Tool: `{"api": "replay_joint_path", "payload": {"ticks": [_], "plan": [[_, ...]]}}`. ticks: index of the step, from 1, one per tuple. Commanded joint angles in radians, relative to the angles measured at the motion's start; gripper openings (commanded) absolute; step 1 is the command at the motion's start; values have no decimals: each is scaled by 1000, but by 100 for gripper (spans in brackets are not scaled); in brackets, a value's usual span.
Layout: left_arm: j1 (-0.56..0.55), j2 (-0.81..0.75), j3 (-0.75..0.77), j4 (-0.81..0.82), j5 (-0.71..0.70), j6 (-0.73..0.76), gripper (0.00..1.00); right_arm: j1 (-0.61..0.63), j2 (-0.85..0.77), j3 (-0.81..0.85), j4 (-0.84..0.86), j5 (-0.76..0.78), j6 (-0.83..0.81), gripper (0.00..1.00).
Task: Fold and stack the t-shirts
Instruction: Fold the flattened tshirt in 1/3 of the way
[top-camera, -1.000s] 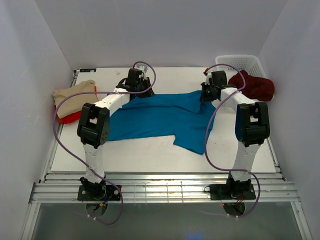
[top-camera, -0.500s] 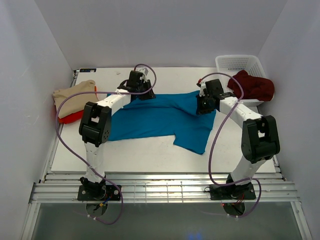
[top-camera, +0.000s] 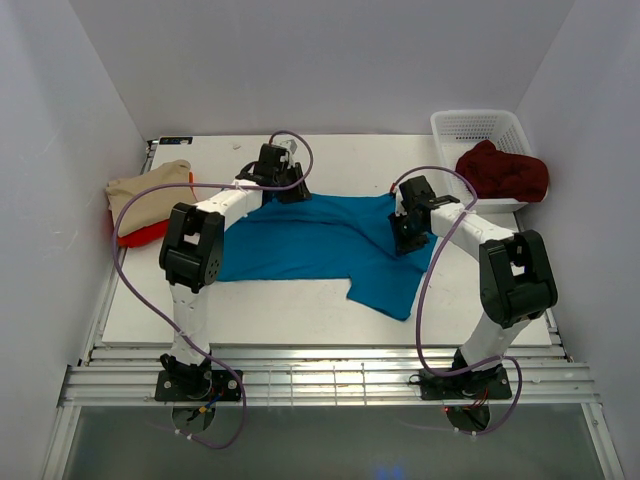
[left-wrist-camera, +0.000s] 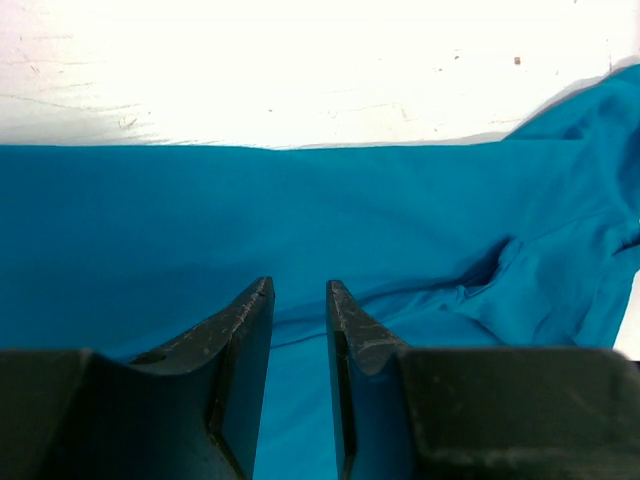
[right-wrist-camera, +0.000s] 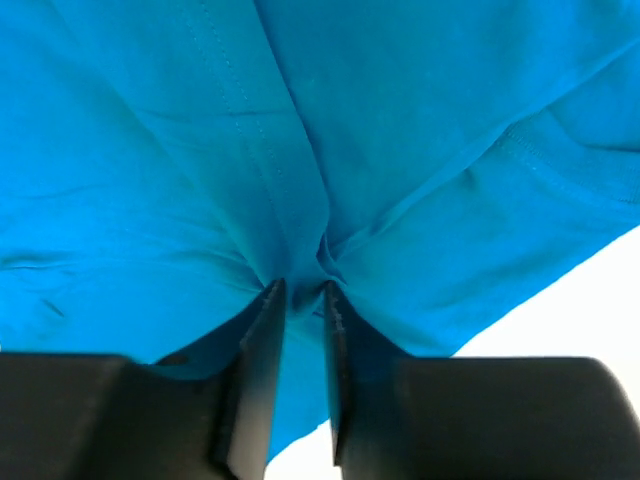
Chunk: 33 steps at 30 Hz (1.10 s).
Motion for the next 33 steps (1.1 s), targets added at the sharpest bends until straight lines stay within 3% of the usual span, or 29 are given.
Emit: {"api": "replay_joint_path", "payload": {"ticks": [1,8,23,30,33], "plan": [[0,-69,-23,23,10,1,39,5,-43,42,12,-4,-1,30],[-1,-87,-66,36,7,-8,39,5,-32,113,153,-122,20,41],[-1,-155,-206,79,-13,-13,38,5,304,385,247,-149,25,40],[-1,-178,-238,81,-29,-8,38,5,345,415,242,-142,20,40],[-1,-181,-244,81,-36,-7,38,5,331,394,242,-155,22,31]]}}
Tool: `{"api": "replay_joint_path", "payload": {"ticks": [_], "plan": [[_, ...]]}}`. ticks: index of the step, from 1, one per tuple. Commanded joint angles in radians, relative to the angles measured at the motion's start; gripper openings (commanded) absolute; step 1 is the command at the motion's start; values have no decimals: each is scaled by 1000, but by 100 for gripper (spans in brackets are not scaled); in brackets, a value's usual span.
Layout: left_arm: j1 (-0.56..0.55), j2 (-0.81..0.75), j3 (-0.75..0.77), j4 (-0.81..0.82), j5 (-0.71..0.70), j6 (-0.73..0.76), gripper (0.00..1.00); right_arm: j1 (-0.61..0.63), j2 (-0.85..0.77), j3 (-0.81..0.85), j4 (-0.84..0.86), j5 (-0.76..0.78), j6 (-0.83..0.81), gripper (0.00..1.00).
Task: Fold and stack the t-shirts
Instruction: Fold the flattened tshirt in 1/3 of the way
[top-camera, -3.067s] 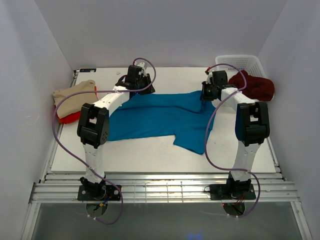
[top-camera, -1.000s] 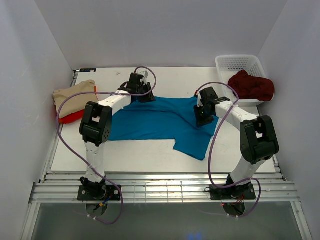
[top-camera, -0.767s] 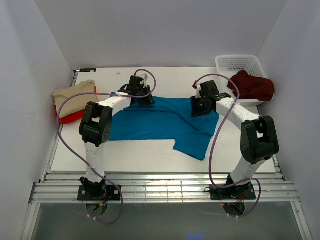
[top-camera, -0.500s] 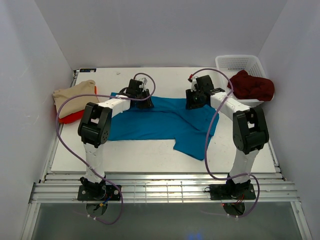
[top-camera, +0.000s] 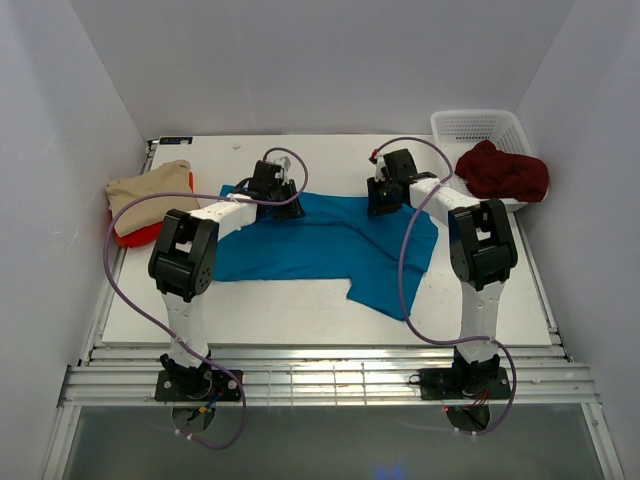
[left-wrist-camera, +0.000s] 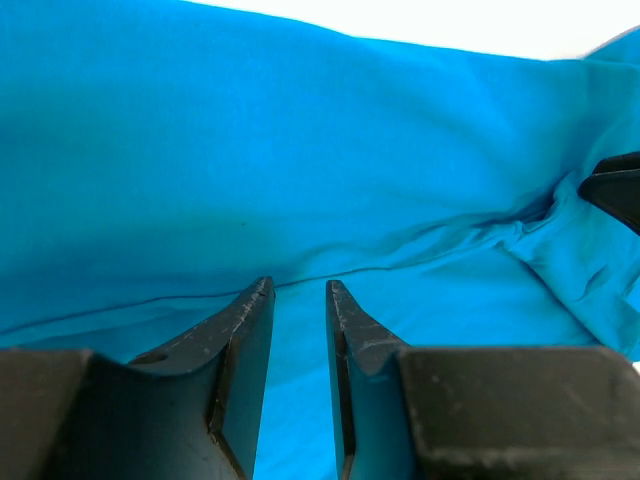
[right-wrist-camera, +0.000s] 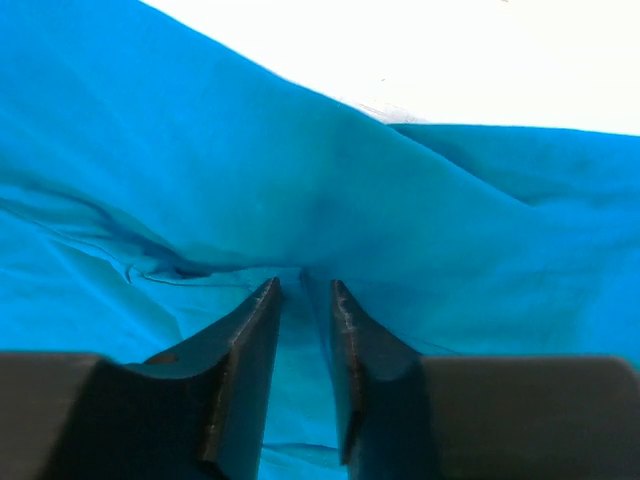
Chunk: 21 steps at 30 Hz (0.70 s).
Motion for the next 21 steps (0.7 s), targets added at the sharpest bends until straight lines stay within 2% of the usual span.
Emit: {"api": "replay_joint_path", "payload": {"ticks": [1,8,13,16,18,20,21], "plan": [[-1,-76,-17,22,-14,-1,38,3,-22,18,27,-20,4,29],[-1,-80,-23,22,-20,-4,38,3,-56,-20,14,-51,7,27],[-1,-87,-28,22,-21,-3,38,3,-62,-31,-12,-58,9,35],[-1,-88,-31,24,-20,-6,38,4,-69,-43,-21,-61,10,36],[-1,-90,-34,27,-20,-7,38,3,-77,-52,-16,-62,10,29],[-1,-91,-37,28,-23,-6,38,4,-94,-74,-4,-60,12,16],[0,-91,-38,28,-23,-6,38,3,-100,-78,2,-57,12,13]]}}
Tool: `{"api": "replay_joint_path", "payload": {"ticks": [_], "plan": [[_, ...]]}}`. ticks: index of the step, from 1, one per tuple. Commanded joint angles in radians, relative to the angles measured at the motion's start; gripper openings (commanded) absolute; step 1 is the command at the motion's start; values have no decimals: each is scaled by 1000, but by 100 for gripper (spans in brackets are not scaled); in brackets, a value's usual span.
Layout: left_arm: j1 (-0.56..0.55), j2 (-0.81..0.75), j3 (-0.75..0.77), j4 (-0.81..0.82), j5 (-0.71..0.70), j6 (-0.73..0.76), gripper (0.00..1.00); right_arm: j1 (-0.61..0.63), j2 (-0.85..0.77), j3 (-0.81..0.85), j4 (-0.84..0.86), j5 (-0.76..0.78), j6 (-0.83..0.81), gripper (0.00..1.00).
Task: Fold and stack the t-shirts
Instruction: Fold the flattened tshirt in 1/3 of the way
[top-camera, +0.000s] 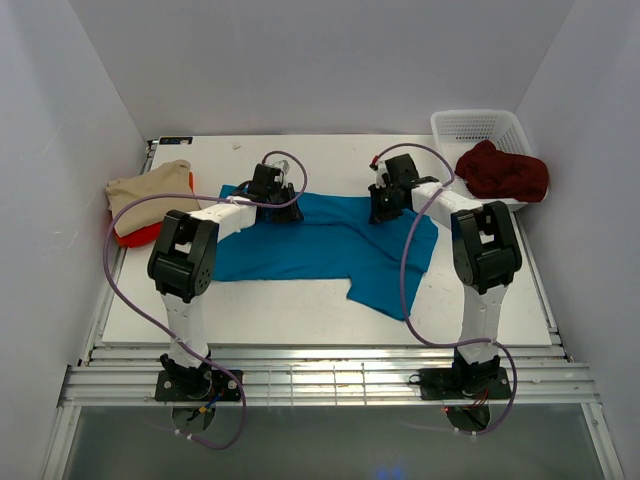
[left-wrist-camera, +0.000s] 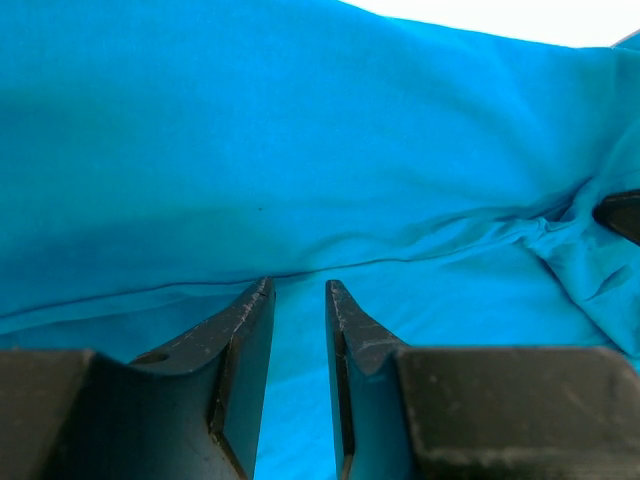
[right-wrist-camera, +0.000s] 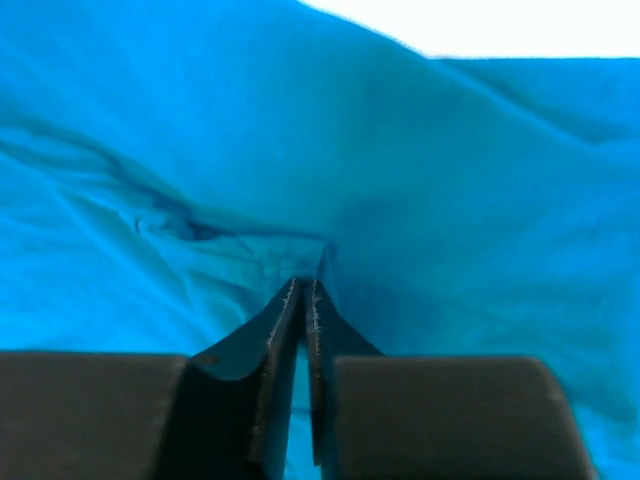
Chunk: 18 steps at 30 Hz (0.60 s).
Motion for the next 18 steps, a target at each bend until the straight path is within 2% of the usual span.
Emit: {"api": "replay_joint_path", "payload": {"ticks": [1,2,13,18], "plan": [[-1,-84,-8,17,-6,-2,38,3,-81,-24,13,-9,7,11],[-1,-84,-8,17,-6,-4,38,3,-86,-30,13,-9,7,8],[-1,-70,-8,25,5,-5,38,29,-247,-113,-34,-98,-1,8],[-1,-61,4,25,8,-4,38,50,-256,-175,-57,-143,1,8]]}}
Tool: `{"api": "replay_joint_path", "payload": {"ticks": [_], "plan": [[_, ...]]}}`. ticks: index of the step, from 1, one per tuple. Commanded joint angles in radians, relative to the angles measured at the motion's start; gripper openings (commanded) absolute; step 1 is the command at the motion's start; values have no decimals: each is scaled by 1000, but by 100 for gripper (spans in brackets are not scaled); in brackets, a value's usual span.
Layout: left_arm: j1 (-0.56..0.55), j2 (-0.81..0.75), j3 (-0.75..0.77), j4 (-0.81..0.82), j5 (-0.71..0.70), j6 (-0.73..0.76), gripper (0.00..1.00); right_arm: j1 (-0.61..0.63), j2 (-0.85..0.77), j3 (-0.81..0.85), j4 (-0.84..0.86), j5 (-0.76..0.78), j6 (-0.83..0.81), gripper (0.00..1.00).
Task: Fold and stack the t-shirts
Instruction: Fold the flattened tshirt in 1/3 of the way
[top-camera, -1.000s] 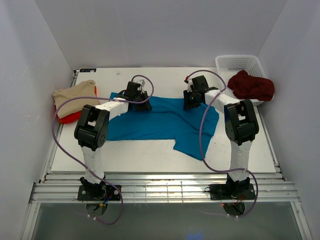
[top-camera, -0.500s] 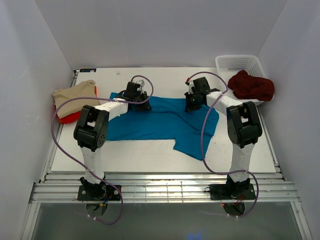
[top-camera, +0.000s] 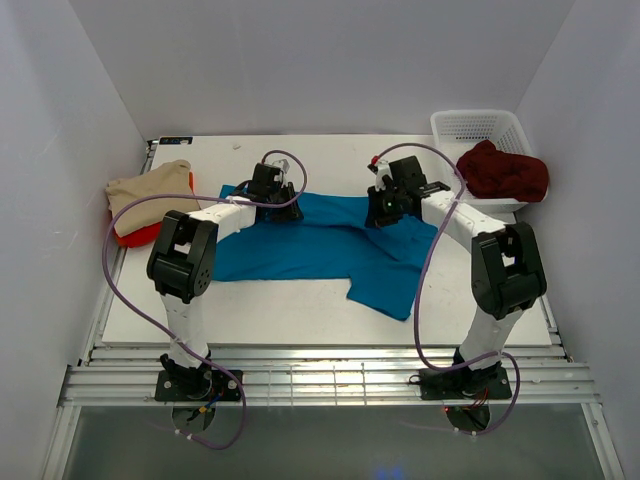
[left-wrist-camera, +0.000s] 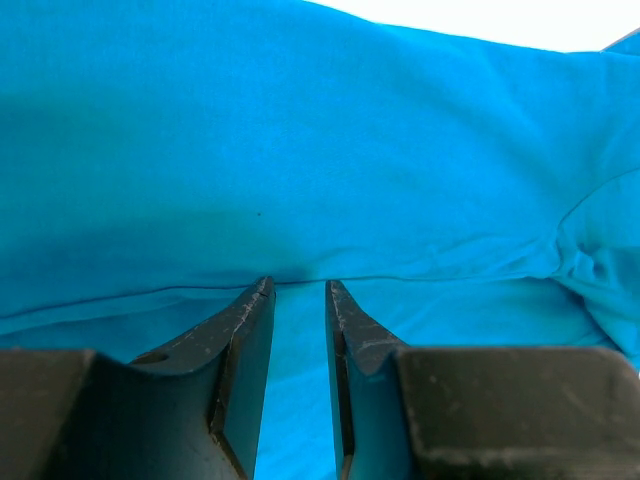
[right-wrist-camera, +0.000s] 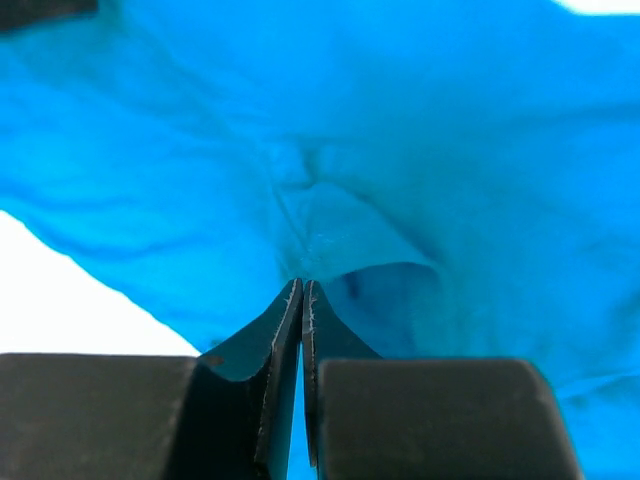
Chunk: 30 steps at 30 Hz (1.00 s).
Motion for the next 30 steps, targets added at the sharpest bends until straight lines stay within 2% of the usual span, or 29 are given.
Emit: {"api": "replay_joint_path", "payload": {"ticks": [1,7,11,14,17,21,23,26,30], "plan": [[-1,-51,8,20,6,-5,38,18,-10,-58,-33,-67,-2,8],[-1,-45,14,18,6,5,38,62,19,-107,-47,-124,-17,9],[-1,-40,17,17,4,8,38,81,-2,-109,-65,-121,-32,30],[-1,-40,18,13,0,11,38,81,-58,-83,-88,-110,-42,34],[-1,-37,24,13,-7,11,38,81,-104,-25,-108,-49,-45,42],[0,-51,35,4,-65,11,38,76,-110,44,-105,171,-28,43],[3,-65,35,-6,-158,17,37,58,-82,66,-101,242,-5,31],[44,-79,52,-39,-224,6,33,26,-35,100,-81,291,14,8],[138,-60,78,-79,-189,-9,21,-7,57,167,-58,325,20,8]]}}
